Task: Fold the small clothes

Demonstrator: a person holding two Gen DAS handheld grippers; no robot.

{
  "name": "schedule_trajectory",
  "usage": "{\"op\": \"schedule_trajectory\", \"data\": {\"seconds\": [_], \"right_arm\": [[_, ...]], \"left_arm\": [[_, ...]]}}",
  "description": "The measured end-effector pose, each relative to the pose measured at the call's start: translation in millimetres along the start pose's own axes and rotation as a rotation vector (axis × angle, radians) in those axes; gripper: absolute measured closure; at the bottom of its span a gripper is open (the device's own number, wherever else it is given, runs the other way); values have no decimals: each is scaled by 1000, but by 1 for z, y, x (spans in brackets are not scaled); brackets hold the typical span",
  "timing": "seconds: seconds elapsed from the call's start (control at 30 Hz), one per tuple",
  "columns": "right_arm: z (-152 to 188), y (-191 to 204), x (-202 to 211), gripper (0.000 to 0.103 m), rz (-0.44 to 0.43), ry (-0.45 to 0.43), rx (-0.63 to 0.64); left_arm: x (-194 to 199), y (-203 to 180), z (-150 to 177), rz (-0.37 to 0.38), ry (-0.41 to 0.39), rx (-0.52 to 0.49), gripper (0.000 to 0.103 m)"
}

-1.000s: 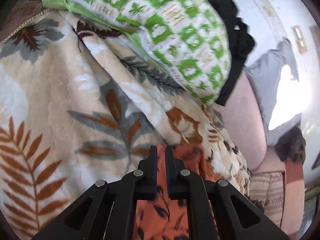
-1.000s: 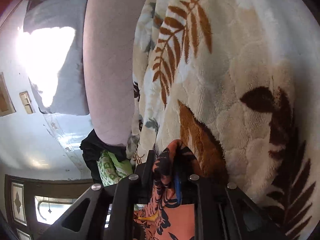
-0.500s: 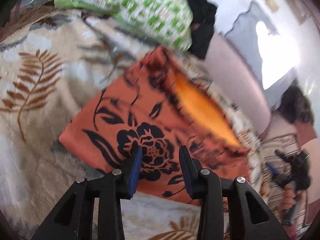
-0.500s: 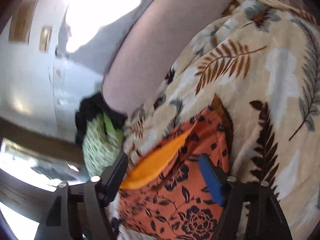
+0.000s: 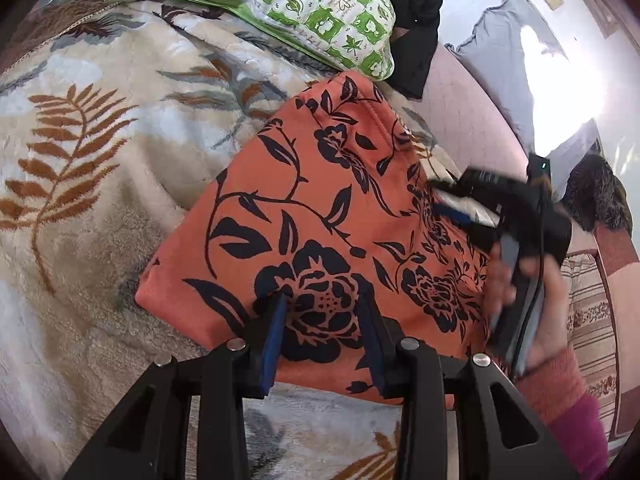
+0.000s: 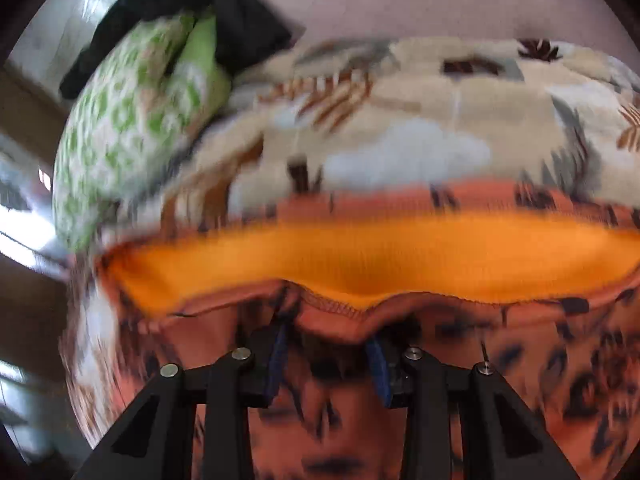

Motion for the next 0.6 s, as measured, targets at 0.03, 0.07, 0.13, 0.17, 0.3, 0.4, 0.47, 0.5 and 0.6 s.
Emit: {"op": "schedule_trajectory", "data": {"seconds": [0.03, 0.07, 0.13, 0.17, 0.3, 0.4, 0.47, 0.5, 0.6], "right_arm": [[-13, 3, 1, 65, -19, -38, -51], [-21, 9, 4, 65, -52, -55, -88], [-25, 27, 16, 65, -117, -60, -92], [-23, 37, 26, 65, -129, -63, -62], [9, 46, 81, 65, -198, -61, -5], [55, 40, 112, 65, -184, -23, 52], [91, 25, 127, 65, -135, 6, 105], [109, 13, 129, 65, -98, 22, 122], [161, -27, 117, 65, -47, 96, 129]], "left_arm": [[1, 2, -1, 1, 1, -2, 66], [2, 5, -3, 0, -1, -3, 66], [7, 11, -10, -2, -20, -3, 67], [11, 13, -15, -2, -38, -6, 67], [22, 11, -27, -14, -99, -62, 67], [19, 21, -30, -69, -108, -55, 67], [12, 30, -34, -122, -109, -52, 67], [10, 37, -36, -165, -109, -57, 67], [6, 57, -37, -232, -108, -24, 58]]}}
Point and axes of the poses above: each gripper's, at about its wrist camera, not at the fingertips, and x roughly against the way its jaws point, y to its left, z to its underside, the point moved 9 cm from there along -x, roughly the way its jaws point, and after that the axes turned 14 degrees about -y, right-handed, at the moved point
